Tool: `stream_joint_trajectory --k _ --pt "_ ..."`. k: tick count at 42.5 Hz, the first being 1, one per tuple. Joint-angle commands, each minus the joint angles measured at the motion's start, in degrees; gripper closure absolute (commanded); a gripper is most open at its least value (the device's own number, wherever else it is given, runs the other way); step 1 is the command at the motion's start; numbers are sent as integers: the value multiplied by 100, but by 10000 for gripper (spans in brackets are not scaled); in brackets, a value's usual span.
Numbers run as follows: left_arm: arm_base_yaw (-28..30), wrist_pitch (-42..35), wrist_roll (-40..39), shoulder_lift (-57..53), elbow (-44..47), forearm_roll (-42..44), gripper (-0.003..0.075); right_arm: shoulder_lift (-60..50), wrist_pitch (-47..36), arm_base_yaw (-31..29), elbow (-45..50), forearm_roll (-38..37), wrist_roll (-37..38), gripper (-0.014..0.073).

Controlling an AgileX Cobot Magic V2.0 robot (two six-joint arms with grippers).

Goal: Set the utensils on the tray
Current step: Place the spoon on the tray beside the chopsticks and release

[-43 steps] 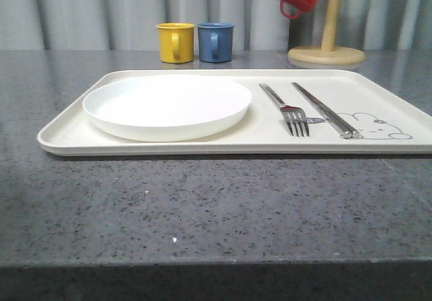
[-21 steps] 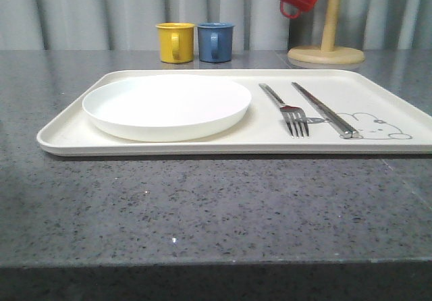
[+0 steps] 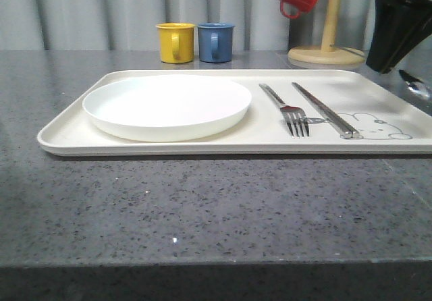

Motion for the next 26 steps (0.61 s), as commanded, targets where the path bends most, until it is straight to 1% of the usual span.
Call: stream_joint_trajectory --k 1,4,7,10,14,18,21,26 --pt "-52 -388 -41 -6 -147 -64 247 -72 -217 -1 -141 120 253 627" --pt "-52 -388 -41 -6 -147 -64 247 64 -241 -10 -141 116 351 620" --pt "-52 -388 -41 -6 -147 -64 247 180 -293 -10 -141 114 441 596" --pt "-52 -388 -41 -6 -147 -64 247 253 -347 -10 -141 96 564 538" --pt "-52 -388 -41 -6 -147 -64 247 320 -360 -10 -141 97 564 423" --pt "-52 -388 -41 -6 -147 -64 247 352 -382 -10 -141 95 564 340" --pt "-52 -388 -41 -6 -147 -64 247 352 -434 -10 -141 74 564 301" --pt "-52 -388 -41 -6 -147 -64 247 244 -502 -10 -147 -19 552 283"
